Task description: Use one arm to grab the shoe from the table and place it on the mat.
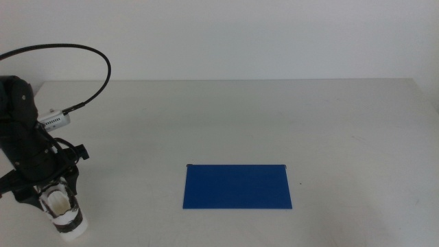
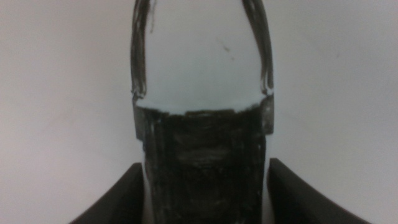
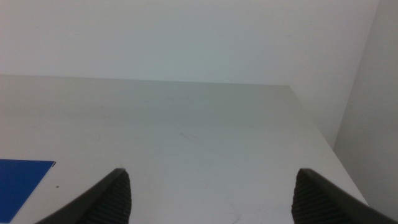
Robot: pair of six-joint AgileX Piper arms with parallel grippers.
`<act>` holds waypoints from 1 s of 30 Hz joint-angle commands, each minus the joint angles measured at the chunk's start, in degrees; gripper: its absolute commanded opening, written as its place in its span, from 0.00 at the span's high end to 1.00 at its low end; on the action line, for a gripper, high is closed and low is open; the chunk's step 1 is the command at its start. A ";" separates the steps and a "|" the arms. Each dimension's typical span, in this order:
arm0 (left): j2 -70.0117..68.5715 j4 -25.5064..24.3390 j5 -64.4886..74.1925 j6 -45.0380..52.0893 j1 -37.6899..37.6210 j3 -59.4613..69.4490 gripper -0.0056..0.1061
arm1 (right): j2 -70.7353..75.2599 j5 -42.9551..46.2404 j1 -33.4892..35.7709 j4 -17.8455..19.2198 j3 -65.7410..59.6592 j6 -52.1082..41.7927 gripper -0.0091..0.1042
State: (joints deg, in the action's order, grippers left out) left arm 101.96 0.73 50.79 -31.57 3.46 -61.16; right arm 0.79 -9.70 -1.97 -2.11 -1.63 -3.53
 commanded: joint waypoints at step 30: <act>-13.14 -0.14 11.62 -7.57 -8.08 -1.33 0.86 | 1.21 4.55 -0.26 0.49 0.54 -0.72 0.33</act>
State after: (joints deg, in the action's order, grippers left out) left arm 91.39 0.89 61.43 -38.30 -4.36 -61.16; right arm 0.79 -9.70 -1.97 -2.11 -1.63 -3.53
